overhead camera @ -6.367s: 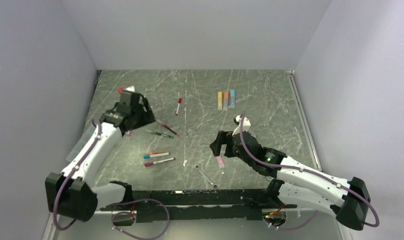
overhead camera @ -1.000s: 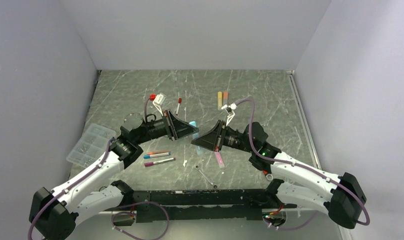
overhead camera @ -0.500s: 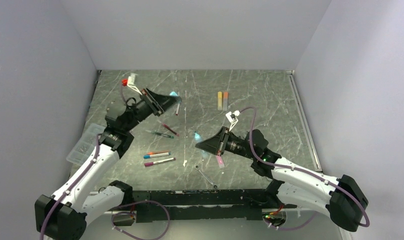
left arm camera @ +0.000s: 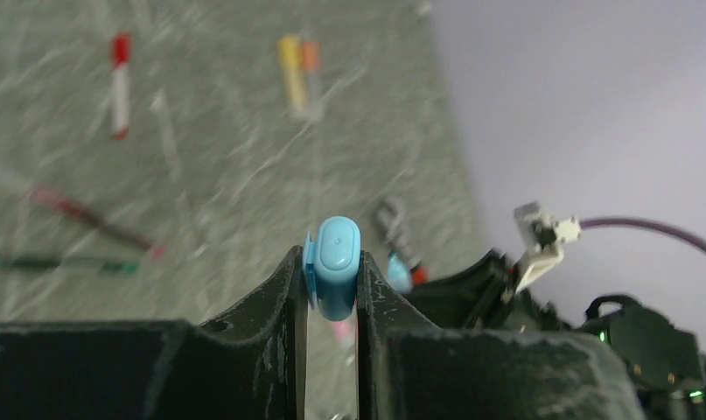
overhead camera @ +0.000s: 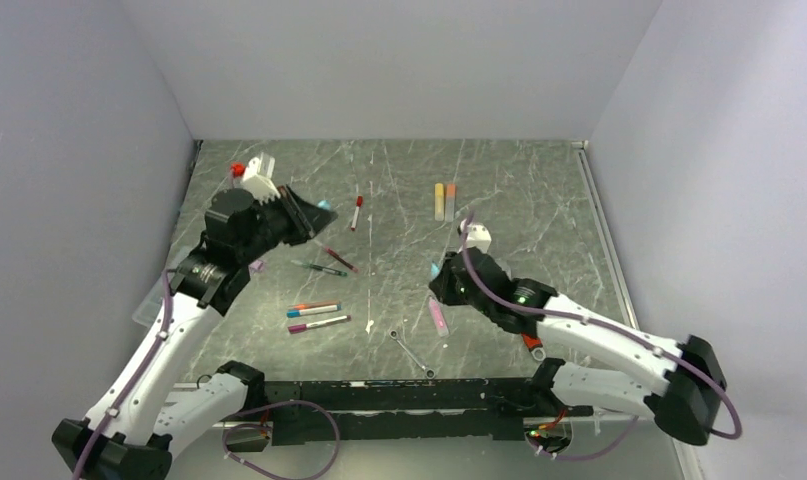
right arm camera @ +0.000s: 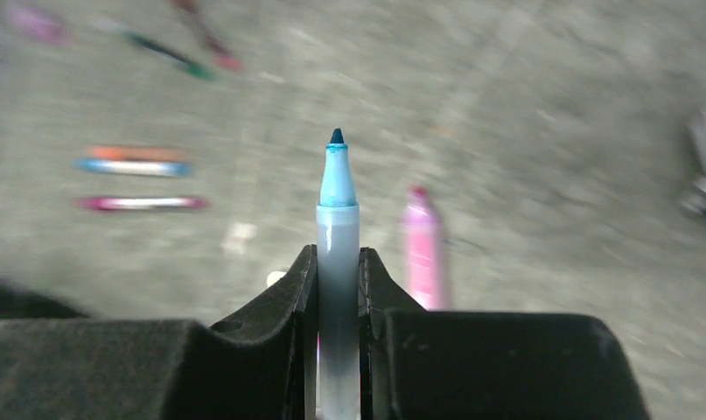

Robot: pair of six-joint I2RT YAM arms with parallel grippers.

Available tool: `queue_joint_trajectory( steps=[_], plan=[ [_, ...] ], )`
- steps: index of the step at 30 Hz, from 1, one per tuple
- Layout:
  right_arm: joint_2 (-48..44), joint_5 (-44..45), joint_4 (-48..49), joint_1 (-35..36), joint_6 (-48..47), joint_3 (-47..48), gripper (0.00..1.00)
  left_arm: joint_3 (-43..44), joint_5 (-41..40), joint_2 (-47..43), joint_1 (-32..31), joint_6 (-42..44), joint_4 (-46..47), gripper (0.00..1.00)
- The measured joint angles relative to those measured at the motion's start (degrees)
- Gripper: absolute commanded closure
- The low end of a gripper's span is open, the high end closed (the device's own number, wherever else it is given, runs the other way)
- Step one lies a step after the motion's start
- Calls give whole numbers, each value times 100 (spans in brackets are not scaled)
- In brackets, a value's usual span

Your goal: Open the pen caps

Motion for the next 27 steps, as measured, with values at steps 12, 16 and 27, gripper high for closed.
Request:
queue_joint_trajectory(
  steps=[12, 16, 27],
  plan=[
    [1567, 345, -527, -656, -382, -675, 99, -785, -876, -1248, -2, 881, -2448, 100],
    [1915, 210, -304, -752, -501, -675, 83, -785, -966, -1220, -2, 979, -2673, 100],
    [1974, 31, 22, -859, -461, -669, 31, -879, -962, -1147, -2, 1054, -2793, 100]
  ],
)
